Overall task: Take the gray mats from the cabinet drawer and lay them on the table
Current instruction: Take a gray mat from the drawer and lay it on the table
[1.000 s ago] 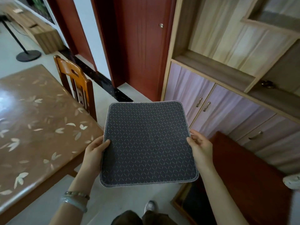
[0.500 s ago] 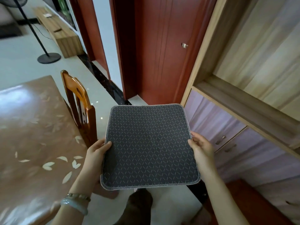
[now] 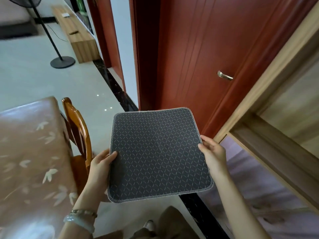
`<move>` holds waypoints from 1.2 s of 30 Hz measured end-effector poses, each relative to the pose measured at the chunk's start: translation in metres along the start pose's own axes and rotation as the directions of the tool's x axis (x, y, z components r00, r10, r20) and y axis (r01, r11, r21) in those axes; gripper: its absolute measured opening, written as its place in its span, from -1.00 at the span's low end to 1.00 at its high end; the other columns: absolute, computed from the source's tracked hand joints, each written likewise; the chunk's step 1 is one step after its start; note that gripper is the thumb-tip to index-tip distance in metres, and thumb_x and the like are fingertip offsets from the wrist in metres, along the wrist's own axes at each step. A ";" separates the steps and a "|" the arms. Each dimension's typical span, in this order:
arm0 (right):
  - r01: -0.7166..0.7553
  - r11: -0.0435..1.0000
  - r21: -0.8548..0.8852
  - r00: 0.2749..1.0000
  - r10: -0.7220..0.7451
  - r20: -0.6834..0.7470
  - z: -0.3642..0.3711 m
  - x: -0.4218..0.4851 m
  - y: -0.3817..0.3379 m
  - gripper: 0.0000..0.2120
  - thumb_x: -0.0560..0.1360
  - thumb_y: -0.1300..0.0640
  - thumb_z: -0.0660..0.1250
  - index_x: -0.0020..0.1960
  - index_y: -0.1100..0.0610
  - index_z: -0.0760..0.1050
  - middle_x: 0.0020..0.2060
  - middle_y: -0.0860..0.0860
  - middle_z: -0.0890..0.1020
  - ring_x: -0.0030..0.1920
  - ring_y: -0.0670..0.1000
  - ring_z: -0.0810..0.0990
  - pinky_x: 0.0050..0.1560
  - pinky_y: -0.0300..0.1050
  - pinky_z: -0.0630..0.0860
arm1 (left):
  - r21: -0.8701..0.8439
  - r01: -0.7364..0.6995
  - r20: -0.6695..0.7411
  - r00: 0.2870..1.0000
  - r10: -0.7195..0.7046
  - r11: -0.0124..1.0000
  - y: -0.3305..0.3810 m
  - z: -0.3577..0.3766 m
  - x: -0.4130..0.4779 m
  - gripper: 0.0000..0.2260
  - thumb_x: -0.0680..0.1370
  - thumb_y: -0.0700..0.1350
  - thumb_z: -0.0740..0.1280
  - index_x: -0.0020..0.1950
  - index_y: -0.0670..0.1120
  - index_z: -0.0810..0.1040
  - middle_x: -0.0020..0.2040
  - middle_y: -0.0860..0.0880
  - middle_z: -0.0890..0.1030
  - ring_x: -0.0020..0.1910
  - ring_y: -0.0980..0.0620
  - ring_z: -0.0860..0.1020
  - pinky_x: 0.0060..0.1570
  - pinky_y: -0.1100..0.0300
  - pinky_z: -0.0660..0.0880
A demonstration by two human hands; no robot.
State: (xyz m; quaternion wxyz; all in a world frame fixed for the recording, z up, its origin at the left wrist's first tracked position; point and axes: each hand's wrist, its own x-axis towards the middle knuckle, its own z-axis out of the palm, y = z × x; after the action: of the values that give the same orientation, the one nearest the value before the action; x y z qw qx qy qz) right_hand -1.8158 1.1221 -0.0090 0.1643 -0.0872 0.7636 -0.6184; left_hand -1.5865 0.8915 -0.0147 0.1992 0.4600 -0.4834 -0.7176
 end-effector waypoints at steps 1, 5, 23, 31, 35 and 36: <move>0.000 1.000 0.005 1.000 0.000 0.008 0.004 0.009 -0.001 -0.69 0.48 0.31 0.33 0.19 0.10 0.57 -0.06 -0.04 0.68 0.01 -0.02 0.64 0.09 -0.11 0.54 | -0.005 -0.004 -0.007 1.000 0.004 1.000 0.002 0.002 0.006 -0.79 0.58 -0.18 0.28 0.19 -0.16 0.57 0.07 -0.21 0.66 0.07 -0.23 0.62 0.18 -0.21 0.50; -0.007 1.000 0.004 0.997 0.007 0.079 0.030 0.068 -0.005 -0.68 0.48 0.33 0.32 0.18 0.08 0.57 -0.03 -0.01 0.68 0.04 0.01 0.65 0.14 -0.02 0.54 | -0.034 -0.003 -0.058 0.998 0.001 0.999 0.013 0.018 0.043 -0.81 0.59 -0.18 0.27 0.16 -0.17 0.58 0.04 -0.20 0.66 0.03 -0.20 0.63 0.07 -0.13 0.55; 0.018 1.000 -0.017 0.927 -0.010 0.374 0.158 0.353 -0.068 -0.67 0.45 0.45 0.29 0.18 0.24 0.55 -0.05 0.10 0.66 -0.07 0.02 0.63 0.00 -0.25 0.56 | -0.222 -0.076 -0.360 0.933 -0.009 0.972 0.083 0.098 0.222 -0.83 0.58 -0.27 0.26 0.05 -0.14 0.63 -0.09 -0.14 0.70 -0.18 -0.03 0.67 -0.16 0.11 0.55; 0.027 0.999 -0.045 0.855 0.000 0.519 0.242 0.385 -0.091 -0.68 0.46 0.46 0.29 0.13 0.17 0.55 -0.11 -0.01 0.64 -0.24 -0.28 0.62 -0.07 -0.37 0.54 | -0.270 -0.152 -0.505 0.863 -0.005 0.951 0.105 0.070 0.245 -0.81 0.58 -0.27 0.25 0.11 -0.16 0.61 -0.06 -0.14 0.70 -0.13 -0.06 0.67 -0.18 0.12 0.58; 0.044 0.998 -0.053 0.807 -0.004 0.591 0.306 0.390 -0.103 -0.69 0.45 0.43 0.31 0.16 0.23 0.56 -0.05 0.10 0.65 -0.08 -0.04 0.63 0.10 -0.15 0.54 | -0.309 -0.201 -0.576 0.817 -0.015 0.930 0.117 0.034 0.258 -0.81 0.57 -0.26 0.27 0.12 -0.16 0.62 -0.01 -0.19 0.69 -0.11 -0.11 0.66 -0.07 0.01 0.55; 0.052 0.997 -0.052 0.796 -0.010 0.605 0.319 0.390 -0.107 -0.68 0.45 0.42 0.32 0.17 0.23 0.56 -0.04 0.10 0.65 -0.04 0.01 0.62 0.13 -0.10 0.53 | -0.307 -0.213 -0.593 0.805 -0.011 0.928 0.120 0.026 0.260 -0.82 0.57 -0.26 0.28 0.10 -0.15 0.62 -0.02 -0.19 0.69 -0.13 -0.11 0.66 -0.05 -0.01 0.55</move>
State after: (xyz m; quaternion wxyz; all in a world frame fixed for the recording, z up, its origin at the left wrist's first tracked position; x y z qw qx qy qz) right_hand -2.0717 0.6751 -0.0190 0.3861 -0.2978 0.6899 -0.5351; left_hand -1.7573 0.6599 -0.0281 0.4573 0.5870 -0.2836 -0.6049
